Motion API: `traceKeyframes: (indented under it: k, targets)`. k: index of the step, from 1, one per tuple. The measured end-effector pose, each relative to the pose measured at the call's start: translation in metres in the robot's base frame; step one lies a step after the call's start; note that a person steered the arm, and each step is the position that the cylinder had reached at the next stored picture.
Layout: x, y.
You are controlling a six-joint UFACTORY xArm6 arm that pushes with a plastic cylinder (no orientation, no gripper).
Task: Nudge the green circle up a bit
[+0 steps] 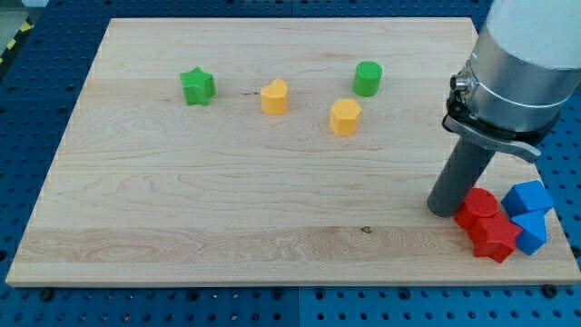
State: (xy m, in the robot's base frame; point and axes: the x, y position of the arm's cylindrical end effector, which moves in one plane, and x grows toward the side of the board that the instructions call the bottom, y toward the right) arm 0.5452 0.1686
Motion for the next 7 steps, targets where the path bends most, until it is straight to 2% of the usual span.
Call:
traceKeyframes:
  k: [3,6,7]
  targets:
    - [-0.013,0.017]
    - [-0.158,-0.018]
    - [-0.181,-0.064]
